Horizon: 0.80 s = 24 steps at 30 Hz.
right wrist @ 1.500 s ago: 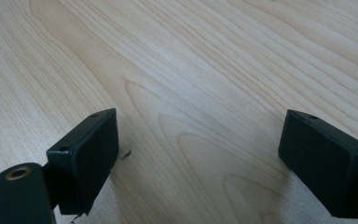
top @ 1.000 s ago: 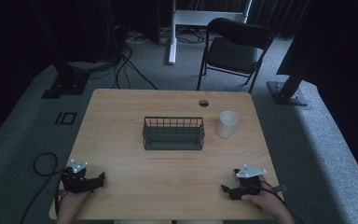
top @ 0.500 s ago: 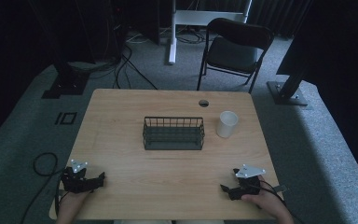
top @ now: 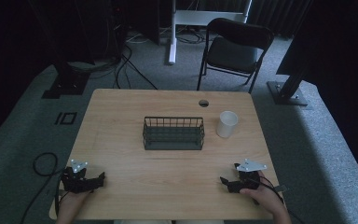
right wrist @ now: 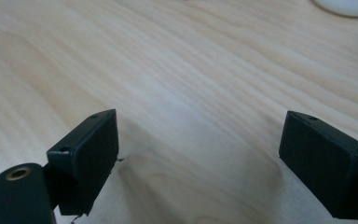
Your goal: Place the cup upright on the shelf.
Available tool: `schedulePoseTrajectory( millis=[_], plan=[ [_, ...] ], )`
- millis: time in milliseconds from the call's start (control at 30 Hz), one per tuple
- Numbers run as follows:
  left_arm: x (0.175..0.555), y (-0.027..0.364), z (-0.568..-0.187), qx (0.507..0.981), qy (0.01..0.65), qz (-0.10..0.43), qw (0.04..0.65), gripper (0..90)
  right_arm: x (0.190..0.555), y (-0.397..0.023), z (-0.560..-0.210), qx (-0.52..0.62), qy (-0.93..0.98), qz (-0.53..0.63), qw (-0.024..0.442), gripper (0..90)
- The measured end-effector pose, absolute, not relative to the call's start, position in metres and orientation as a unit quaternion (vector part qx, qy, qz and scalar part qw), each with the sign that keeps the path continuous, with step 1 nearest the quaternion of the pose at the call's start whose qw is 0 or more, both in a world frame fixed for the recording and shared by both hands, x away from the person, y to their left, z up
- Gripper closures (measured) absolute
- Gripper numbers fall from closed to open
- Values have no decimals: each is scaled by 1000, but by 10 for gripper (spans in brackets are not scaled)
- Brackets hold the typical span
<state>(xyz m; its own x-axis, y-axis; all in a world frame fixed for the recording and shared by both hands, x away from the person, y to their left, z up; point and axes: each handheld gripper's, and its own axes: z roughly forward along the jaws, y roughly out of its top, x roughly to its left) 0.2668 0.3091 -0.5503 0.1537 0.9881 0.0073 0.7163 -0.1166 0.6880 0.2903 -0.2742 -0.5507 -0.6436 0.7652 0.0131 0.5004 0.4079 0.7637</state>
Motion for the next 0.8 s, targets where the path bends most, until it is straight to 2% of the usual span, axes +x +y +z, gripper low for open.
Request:
schedulePoseTrajectory(
  millis=[800],
  plan=[
    [267, 309, -550, 706, 603, 243, 279, 7, 329, -285, -544, 462, 767, 386, 221, 118]
  ],
)
